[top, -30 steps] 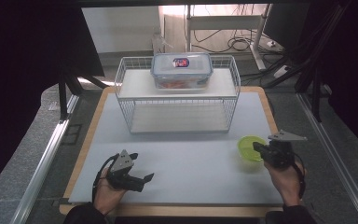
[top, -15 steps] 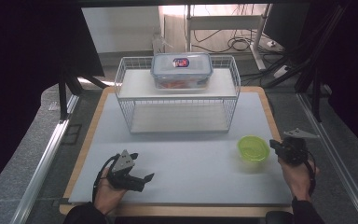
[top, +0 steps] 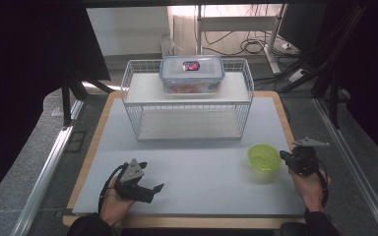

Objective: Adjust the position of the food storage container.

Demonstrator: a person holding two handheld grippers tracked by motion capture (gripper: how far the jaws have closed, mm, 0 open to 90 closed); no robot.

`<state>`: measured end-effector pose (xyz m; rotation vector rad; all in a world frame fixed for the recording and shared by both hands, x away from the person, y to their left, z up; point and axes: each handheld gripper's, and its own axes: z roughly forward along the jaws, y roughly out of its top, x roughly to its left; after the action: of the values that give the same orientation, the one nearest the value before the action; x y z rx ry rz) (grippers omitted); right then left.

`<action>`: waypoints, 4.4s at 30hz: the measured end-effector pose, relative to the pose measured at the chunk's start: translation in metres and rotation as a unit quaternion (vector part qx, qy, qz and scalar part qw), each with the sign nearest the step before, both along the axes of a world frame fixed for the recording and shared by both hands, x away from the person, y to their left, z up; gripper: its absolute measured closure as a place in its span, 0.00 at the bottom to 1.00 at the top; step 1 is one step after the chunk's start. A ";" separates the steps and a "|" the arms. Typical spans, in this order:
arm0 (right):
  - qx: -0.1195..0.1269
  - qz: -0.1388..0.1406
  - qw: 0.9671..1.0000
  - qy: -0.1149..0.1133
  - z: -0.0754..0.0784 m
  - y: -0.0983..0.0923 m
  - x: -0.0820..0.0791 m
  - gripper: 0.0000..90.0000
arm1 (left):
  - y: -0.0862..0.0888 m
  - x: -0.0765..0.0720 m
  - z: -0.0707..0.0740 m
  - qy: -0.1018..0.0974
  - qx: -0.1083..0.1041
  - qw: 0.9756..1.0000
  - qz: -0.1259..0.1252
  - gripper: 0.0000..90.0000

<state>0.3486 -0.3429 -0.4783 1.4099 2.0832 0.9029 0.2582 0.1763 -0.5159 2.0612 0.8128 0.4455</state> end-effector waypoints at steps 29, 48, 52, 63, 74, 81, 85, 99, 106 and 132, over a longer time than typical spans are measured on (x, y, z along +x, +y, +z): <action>0.015 0.094 0.995 0.036 -0.002 0.072 -0.023 0.96 | -0.001 0.000 -0.001 0.002 0.004 1.000 -0.004 0.06; 0.010 0.133 0.987 0.086 -0.023 0.077 -0.031 1.00 | -0.001 0.001 -0.001 0.005 0.010 1.000 -0.005 0.06; 0.019 0.141 0.986 0.090 -0.024 0.083 -0.031 1.00 | -0.002 0.001 -0.002 0.007 0.012 1.000 -0.006 0.06; 0.023 0.168 0.981 0.093 -0.029 0.108 -0.028 1.00 | -0.003 0.001 -0.003 0.009 0.015 1.000 -0.008 0.06; 0.017 0.200 0.976 0.088 -0.033 0.138 -0.022 0.99 | -0.005 0.002 -0.004 0.011 0.018 1.000 -0.012 0.06; 0.009 0.212 0.974 0.085 -0.036 0.155 -0.018 0.99 | -0.006 0.002 -0.005 0.013 0.020 1.000 -0.016 0.06; 0.001 0.219 0.972 0.086 -0.038 0.163 -0.018 0.99 | -0.008 0.001 -0.006 0.016 0.020 0.999 -0.020 0.06; -0.010 0.237 0.968 0.079 -0.042 0.188 -0.016 0.99 | -0.009 0.003 -0.007 0.019 0.023 0.999 -0.022 0.06; -0.027 0.236 0.969 0.066 -0.041 0.187 -0.014 0.89 | -0.008 0.002 -0.006 0.015 0.021 0.999 -0.020 0.06; -0.018 0.213 0.976 0.029 -0.030 0.144 -0.009 0.21 | -0.006 0.000 -0.005 -0.009 0.028 0.999 -0.016 0.05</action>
<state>0.3401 -0.1990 -0.5083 0.9936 2.4852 0.9855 0.2584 0.1701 -0.5205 2.1155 0.7639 0.4732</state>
